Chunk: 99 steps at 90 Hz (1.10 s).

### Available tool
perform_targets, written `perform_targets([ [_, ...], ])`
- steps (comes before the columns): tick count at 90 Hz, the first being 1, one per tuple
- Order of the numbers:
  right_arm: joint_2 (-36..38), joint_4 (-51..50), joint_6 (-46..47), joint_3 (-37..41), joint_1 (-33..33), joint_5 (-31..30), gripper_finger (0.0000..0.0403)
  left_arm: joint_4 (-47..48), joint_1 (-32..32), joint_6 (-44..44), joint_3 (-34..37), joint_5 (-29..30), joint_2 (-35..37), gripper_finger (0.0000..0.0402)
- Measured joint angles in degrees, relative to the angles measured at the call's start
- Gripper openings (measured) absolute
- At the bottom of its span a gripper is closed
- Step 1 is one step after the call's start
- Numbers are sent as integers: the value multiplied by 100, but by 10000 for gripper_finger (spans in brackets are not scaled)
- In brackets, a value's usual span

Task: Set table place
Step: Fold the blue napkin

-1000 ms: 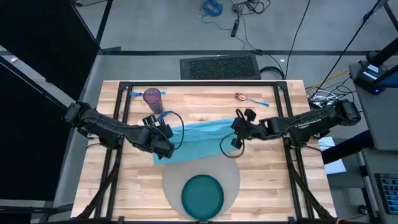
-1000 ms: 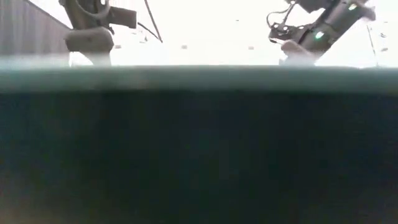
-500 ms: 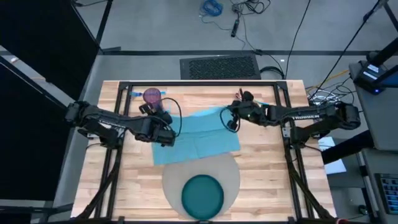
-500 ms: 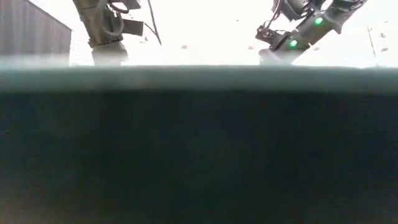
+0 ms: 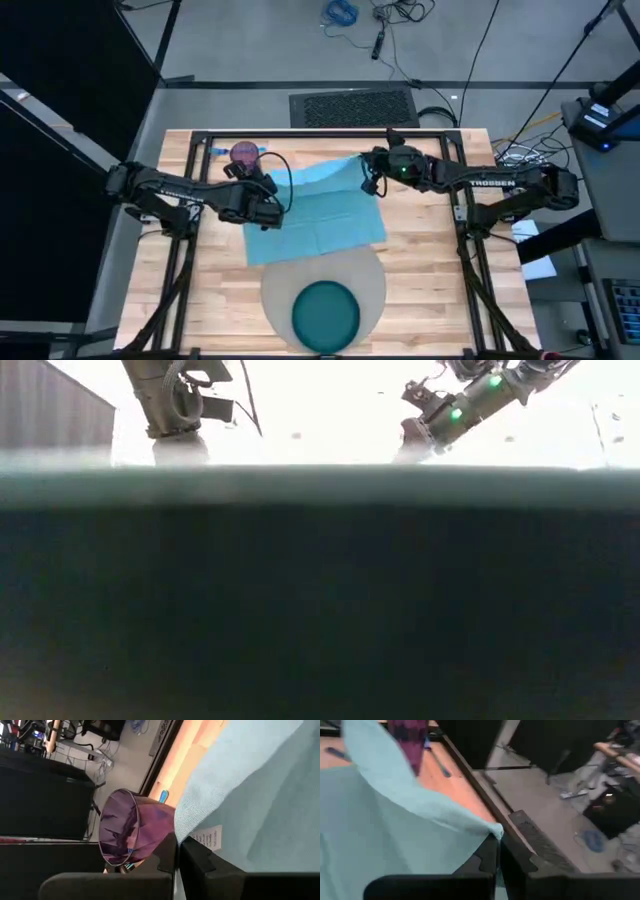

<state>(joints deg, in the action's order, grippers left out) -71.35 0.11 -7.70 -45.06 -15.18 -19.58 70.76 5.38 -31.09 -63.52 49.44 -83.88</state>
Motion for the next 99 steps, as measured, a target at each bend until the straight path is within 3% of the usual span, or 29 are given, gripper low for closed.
perform_targets([
  [59,-515,-1367,1369,0,410,250,0,11,517,-227,4,-778,0,0],
  [99,-510,-2487,2428,0,1082,660,0,-221,1008,-302,116,-2049,0,0],
])
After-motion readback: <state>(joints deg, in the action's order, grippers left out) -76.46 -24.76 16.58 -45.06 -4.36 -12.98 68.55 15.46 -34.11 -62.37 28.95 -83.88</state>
